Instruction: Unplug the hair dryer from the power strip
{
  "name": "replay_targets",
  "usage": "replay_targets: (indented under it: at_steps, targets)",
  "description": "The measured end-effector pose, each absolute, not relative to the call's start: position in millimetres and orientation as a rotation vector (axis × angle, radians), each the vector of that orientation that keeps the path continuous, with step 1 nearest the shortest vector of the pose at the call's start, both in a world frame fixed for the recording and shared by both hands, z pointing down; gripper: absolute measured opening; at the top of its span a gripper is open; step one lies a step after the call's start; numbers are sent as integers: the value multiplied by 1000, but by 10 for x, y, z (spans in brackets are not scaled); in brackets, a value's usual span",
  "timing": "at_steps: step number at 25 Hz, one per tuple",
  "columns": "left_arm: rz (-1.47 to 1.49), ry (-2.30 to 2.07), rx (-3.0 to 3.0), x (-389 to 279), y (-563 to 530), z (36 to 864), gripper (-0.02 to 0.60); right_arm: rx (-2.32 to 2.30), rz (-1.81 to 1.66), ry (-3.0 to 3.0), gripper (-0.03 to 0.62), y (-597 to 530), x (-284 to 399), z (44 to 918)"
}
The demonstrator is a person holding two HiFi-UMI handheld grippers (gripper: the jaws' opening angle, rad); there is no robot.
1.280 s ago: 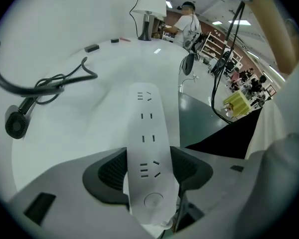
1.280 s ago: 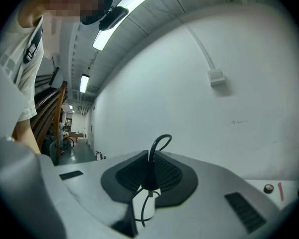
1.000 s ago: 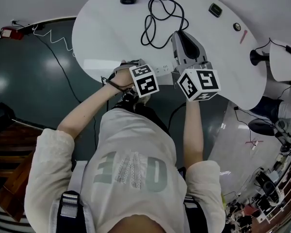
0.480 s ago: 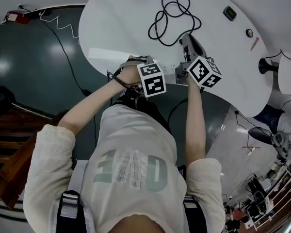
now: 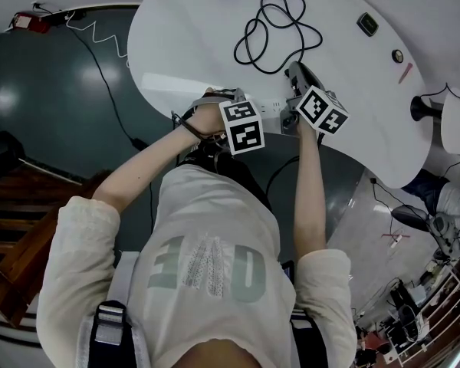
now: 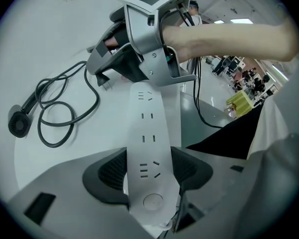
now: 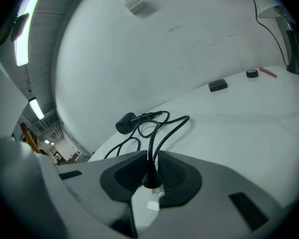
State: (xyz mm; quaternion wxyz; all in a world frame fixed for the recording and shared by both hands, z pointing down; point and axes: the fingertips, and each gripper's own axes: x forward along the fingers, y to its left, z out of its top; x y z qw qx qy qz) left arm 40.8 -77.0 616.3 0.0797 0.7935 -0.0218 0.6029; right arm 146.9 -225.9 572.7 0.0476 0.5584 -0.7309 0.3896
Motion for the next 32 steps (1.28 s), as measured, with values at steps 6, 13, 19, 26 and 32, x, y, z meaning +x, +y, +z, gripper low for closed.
replay_targets:
  at_steps: [6, 13, 19, 26, 32]
  targets:
    - [1808, -64, 2375, 410, -776, 6173, 256, 1714, 1154, -2220, 157, -2252, 1504, 5702]
    - [1822, -57, 2373, 415, -772, 6190, 258, 1716, 1087, -2243, 161, -2197, 1490, 5575]
    - [1777, -82, 2389, 413, -773, 6180, 258, 1732, 1054, -2275, 161, -2167, 1465, 5413]
    - [1642, -211, 2417, 516, -882, 5991, 265, 1762, 990, -2304, 176, -2179, 1491, 5154]
    - [1340, -395, 2576, 697, -1307, 5209, 266, 1891, 780, -2343, 181, -2177, 1542, 4503]
